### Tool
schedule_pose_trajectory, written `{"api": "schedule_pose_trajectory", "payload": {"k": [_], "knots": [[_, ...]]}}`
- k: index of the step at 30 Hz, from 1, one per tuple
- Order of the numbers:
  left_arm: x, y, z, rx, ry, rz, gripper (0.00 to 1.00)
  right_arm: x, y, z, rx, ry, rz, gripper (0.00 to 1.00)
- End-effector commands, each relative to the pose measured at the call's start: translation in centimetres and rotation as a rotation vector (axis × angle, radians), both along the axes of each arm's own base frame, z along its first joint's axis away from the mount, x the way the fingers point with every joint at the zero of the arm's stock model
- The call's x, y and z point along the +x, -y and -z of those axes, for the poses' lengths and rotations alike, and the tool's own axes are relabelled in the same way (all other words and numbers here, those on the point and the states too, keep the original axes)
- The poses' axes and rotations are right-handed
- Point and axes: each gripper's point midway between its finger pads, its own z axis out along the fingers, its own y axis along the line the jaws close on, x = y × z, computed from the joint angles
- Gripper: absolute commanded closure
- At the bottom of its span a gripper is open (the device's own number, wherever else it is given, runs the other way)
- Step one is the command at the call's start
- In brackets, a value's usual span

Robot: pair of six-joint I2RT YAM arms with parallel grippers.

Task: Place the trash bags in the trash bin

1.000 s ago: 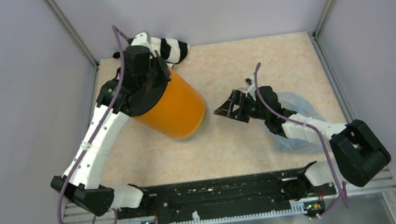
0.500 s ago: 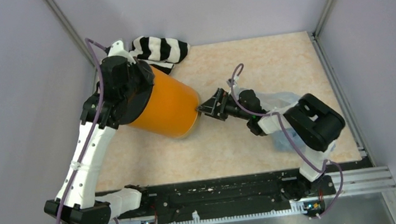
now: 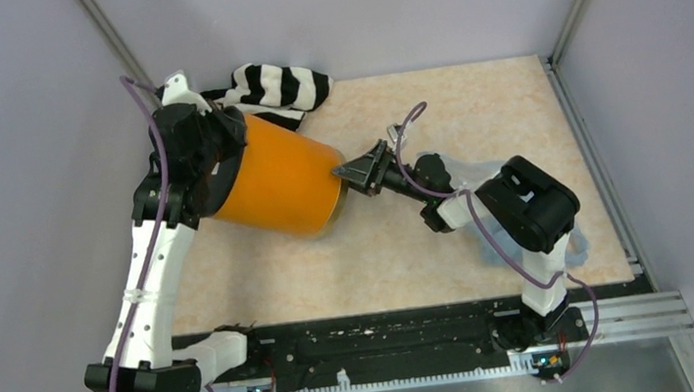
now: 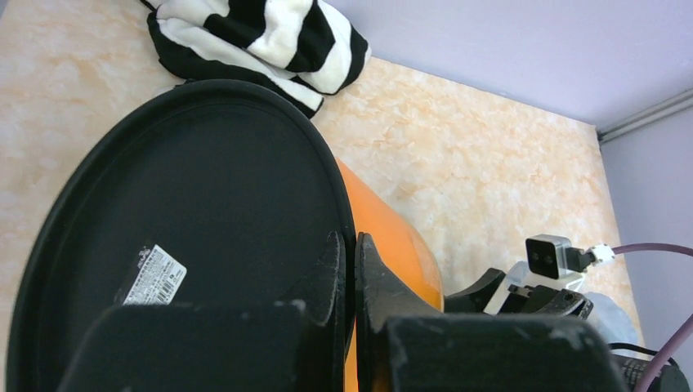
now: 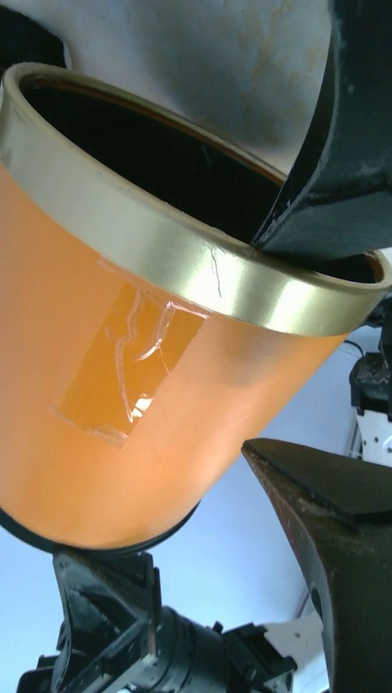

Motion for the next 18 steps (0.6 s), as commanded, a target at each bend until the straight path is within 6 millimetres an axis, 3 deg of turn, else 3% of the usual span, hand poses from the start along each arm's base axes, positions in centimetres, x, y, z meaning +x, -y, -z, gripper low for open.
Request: {"api": "schedule_pose_trajectory", "payload": {"k": [1, 9, 14, 16, 18], "knots": [[-0.7, 1.1, 6.6, 0.014, -0.213, 0.071, 1.0, -2.0, 0.0, -10.2, 0.228, 0.208, -0.077, 0.32], [0.2, 2.4, 7.1, -0.056, -0.206, 0.109, 1.0, -2.2, -0.3, -13.2, 0.211, 0.225, -0.102, 0.53], [0.5, 2.7, 7.1, -0.076, -0.198, 0.119, 1.0, -1.4, 0.7, -14.7, 0.142, 0.242, -0.063, 0.91], [0.7, 2.7, 6.6, -0.072, -0.186, 0.122, 1.0, -1.0, 1.2, -15.1, 0.104, 0.249, -0.049, 1.0], [1.0, 2.5, 5.9, -0.062, -0.171, 0.116, 0.79, -0.6, 1.7, -15.7, 0.066, 0.262, -0.033, 1.0]]}}
